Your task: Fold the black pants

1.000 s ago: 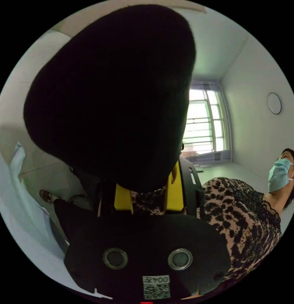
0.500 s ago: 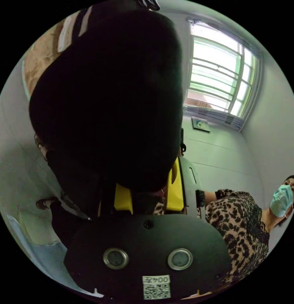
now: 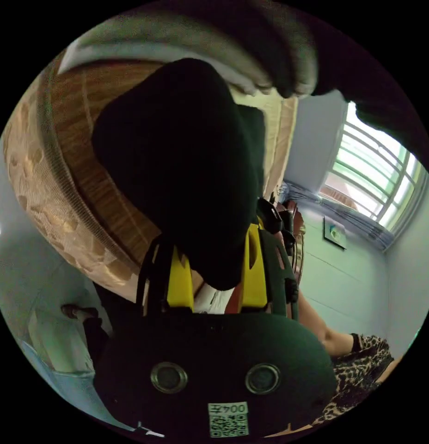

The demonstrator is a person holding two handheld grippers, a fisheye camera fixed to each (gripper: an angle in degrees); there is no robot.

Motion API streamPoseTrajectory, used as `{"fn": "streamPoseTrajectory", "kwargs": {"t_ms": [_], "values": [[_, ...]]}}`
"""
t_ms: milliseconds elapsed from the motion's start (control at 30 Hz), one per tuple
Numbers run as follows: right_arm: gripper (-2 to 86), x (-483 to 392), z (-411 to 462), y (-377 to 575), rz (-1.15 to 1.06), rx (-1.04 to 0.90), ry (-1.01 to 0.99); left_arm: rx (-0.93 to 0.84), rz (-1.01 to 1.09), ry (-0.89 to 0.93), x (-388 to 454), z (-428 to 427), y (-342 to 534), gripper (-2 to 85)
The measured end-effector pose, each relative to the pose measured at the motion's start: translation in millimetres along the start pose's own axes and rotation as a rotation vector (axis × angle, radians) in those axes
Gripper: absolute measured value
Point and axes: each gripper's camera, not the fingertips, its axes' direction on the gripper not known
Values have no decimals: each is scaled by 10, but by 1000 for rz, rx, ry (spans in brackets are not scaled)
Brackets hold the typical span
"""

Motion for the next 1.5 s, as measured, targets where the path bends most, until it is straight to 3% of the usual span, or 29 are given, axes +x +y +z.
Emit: {"fn": "streamPoseTrajectory", "kwargs": {"t_ms": [100, 433, 533, 700, 800, 1000, 1167, 1367, 1500], "values": [[136, -18, -33, 41, -28, 12, -70, 44, 26, 23, 8, -33, 60, 179], [182, -813, -178, -387, -50, -83, 35, 82, 42, 74, 150, -232, 30, 204], [176, -891, -629, -146, -35, -66, 52, 128, 10, 173, 130, -327, 454, 198], [115, -1735, -1215, 496, -230, -92, 161, 227, 66, 194, 358, -727, 1719, 136], [45, -2605, -1070, 913, -441, -242, 204, 387, 102, 157, 525, -1084, 2664, 37], [-5, -4588, 93, 2376, -1013, -737, 243, 798, -52, -75, 775, -1586, 4986, 5], [-7, -5776, 1011, 4569, -1528, -1109, 330, 1087, -276, -238, 940, -1450, 7070, 2], [-7, -6303, 1520, 7011, -2105, -1243, 499, 1355, -563, -282, 1094, -773, 9246, 1], [-7, -6403, 1793, 8087, -2328, -1273, 700, 1522, -738, -198, 1242, -257, 10267, 1]]}}
